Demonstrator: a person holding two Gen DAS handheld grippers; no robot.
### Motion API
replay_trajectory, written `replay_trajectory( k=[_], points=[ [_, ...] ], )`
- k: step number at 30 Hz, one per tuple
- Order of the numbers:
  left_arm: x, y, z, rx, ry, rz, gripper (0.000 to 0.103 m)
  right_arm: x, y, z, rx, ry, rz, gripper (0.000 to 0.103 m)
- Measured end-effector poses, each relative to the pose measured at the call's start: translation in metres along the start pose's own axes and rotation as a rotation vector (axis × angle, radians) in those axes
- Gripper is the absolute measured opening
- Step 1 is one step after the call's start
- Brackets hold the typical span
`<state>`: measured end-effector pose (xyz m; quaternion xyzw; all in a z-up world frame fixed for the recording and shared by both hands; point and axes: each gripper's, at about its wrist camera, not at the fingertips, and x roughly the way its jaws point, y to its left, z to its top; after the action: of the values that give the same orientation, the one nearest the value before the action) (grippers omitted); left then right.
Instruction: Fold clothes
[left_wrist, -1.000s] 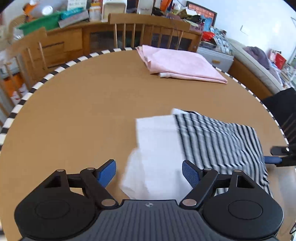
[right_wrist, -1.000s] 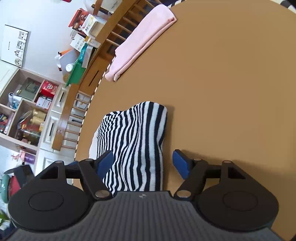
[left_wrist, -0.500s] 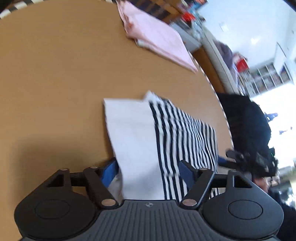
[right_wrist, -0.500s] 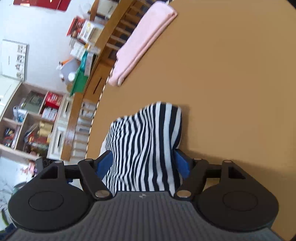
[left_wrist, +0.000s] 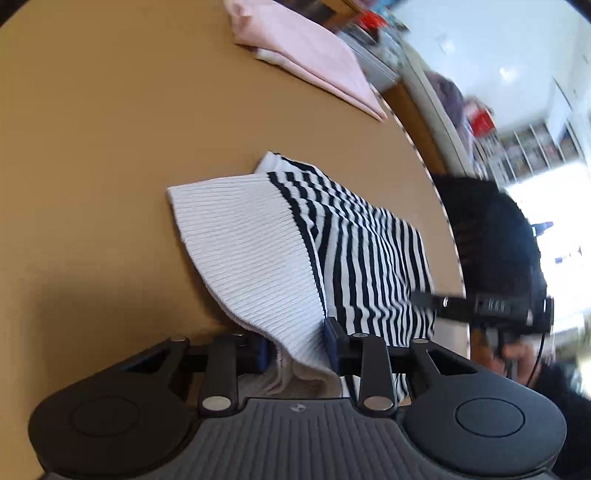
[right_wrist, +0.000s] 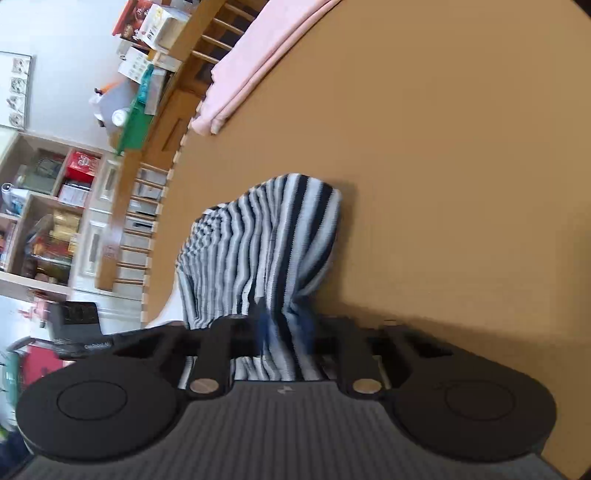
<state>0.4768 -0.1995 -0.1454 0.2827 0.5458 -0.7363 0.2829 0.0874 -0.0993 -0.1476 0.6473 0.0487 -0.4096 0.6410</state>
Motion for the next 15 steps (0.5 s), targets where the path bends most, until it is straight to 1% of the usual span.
replay_trajectory(
  k=[1, 3, 5, 8, 15],
  points=[
    [0.0, -0.001, -0.002, -0.014, -0.013, 0.012, 0.022, -0.001, -0.001, -0.001, 0.007, -0.007, 0.003, 0.011],
    [-0.003, -0.005, -0.007, -0.008, -0.034, 0.034, 0.019, -0.003, 0.001, -0.004, 0.008, -0.021, 0.001, 0.011],
    [-0.008, -0.009, -0.011, -0.005, -0.057, 0.047, 0.018, -0.006, 0.004, -0.005, 0.004, -0.034, 0.004, 0.01],
    [-0.023, -0.011, -0.012, -0.029, -0.097, 0.021, 0.018, -0.015, 0.015, -0.002, -0.017, -0.051, 0.028, 0.01],
    [-0.039, -0.03, -0.006, -0.03, -0.148, -0.03, 0.018, -0.032, 0.037, 0.012, -0.031, -0.084, 0.064, 0.008]
  ],
)
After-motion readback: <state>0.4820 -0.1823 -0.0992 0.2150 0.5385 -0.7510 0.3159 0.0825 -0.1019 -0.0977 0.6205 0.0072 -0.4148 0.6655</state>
